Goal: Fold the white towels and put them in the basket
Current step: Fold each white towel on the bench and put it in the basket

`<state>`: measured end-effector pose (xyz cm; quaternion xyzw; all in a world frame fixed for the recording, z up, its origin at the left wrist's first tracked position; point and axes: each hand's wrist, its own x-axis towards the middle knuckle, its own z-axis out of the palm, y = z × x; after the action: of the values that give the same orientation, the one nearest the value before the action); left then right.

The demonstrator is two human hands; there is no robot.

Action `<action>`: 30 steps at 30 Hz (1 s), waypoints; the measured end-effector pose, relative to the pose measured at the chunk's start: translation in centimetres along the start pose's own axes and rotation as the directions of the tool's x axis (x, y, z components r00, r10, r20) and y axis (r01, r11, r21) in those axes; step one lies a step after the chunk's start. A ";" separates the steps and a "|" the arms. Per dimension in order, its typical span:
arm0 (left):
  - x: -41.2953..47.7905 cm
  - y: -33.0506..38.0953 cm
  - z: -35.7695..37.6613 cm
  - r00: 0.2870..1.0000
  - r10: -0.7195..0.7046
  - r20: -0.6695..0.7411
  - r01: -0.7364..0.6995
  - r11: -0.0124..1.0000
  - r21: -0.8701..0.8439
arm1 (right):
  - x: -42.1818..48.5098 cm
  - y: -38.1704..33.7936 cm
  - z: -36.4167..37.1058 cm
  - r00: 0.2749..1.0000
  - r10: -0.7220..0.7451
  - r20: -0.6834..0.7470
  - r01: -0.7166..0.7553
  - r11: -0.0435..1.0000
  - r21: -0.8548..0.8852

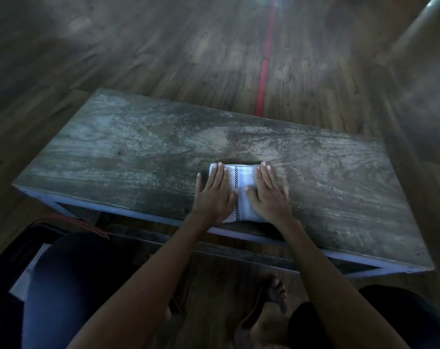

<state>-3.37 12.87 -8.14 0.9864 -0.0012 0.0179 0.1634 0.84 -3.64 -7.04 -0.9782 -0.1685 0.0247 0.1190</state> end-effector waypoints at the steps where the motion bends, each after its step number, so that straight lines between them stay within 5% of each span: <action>1: 0.1 0.0 0.0 1.000 -0.018 0.011 0.018 1.000 -0.022 | 0.2 0.2 -0.1 0.999 0.013 0.042 -0.015 0.999 0.052; 4: 0.1 0.0 0.0 0.998 -0.068 0.002 0.068 0.992 -0.104 | 0.8 1.2 -0.1 0.995 0.031 0.098 -0.052 0.974 0.222; 9: -1.3 -0.2 -0.8 0.949 -0.290 -0.122 0.241 0.920 -0.309 | -0.3 1.9 -0.2 0.972 0.234 -0.027 -0.204 0.896 0.395; 17: -2.1 1.3 -2.0 0.901 -0.427 -0.074 0.384 0.866 -0.321 | -0.3 0.9 -1.2 0.949 0.313 -0.026 -0.297 0.921 0.251; 21: -1.3 1.5 -2.6 0.892 -0.451 -0.037 0.396 0.818 -0.418 | 0.2 0.6 -2.3 0.934 0.353 0.049 -0.347 0.871 0.347; 24: -1.1 2.0 -3.4 0.879 -0.477 -0.011 0.387 0.726 -0.569 | 0.7 0.6 -2.2 0.914 0.381 0.137 -0.403 0.821 0.405; 30: -2.0 2.5 -4.5 0.863 -0.506 0.016 0.276 0.442 -0.853 | -0.4 -0.6 -4.2 0.932 0.362 0.016 -0.255 0.627 0.736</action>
<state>-5.58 11.94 -3.10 0.7497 0.2396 0.0962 0.6093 0.61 -4.17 -2.80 -0.8631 0.0340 0.0439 0.5020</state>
